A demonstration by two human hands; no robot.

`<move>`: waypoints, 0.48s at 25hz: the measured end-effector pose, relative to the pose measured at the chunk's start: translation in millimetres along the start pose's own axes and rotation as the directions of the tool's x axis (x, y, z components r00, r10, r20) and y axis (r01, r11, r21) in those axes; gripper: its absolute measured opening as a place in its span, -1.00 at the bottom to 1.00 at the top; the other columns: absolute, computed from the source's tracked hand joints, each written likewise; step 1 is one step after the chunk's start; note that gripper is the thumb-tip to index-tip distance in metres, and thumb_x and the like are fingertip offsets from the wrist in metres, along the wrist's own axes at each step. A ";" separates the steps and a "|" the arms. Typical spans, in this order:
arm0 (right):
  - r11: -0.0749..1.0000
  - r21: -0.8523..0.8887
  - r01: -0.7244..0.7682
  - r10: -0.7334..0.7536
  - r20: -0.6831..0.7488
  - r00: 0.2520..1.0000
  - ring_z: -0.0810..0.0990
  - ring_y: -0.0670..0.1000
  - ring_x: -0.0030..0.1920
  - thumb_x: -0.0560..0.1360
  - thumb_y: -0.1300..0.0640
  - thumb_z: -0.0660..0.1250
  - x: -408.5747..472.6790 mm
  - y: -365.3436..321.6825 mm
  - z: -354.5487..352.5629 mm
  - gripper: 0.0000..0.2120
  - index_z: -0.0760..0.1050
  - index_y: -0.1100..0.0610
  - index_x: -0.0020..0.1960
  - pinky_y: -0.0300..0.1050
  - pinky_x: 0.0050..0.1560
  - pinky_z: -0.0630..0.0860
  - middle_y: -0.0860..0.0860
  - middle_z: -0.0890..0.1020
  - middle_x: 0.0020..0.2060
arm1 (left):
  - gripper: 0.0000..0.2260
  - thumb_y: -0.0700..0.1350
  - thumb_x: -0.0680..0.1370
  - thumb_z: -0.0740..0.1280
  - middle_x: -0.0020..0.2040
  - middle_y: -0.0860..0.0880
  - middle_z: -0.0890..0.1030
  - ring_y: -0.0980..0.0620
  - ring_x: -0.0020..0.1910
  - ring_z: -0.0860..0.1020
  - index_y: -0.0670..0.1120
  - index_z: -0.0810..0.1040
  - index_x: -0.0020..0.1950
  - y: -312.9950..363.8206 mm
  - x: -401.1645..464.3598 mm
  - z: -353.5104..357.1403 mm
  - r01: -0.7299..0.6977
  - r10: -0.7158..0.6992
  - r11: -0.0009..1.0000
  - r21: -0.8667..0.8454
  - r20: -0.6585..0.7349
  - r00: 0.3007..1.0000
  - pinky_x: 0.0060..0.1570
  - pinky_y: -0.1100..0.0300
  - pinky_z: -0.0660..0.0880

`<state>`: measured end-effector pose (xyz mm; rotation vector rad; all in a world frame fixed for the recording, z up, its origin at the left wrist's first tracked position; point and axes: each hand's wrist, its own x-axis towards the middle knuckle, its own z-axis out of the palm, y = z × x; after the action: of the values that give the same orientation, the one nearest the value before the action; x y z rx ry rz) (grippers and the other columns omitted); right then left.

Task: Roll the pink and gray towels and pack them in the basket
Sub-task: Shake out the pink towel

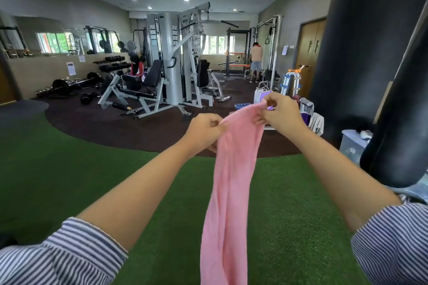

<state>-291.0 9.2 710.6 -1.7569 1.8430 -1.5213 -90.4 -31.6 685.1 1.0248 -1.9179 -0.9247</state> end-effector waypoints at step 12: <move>0.945 -0.271 -0.181 0.207 0.072 0.976 0.43 0.02 -0.40 0.48 0.21 0.19 -87.2 68.3 75.4 -0.78 0.30 0.13 -0.34 -0.19 -0.40 0.31 0.05 0.46 -0.38 | -0.73 -0.33 0.58 0.21 -0.18 0.07 0.56 0.01 -0.20 0.61 -0.02 0.62 -0.03 56.2 14.7 -3.9 -0.154 -0.058 0.932 -0.328 -0.555 0.830 -0.18 0.04 0.64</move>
<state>-256.0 25.8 582.4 -1.6581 2.1757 -1.1401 -111.2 -22.0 738.6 0.8913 -1.2209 -0.7940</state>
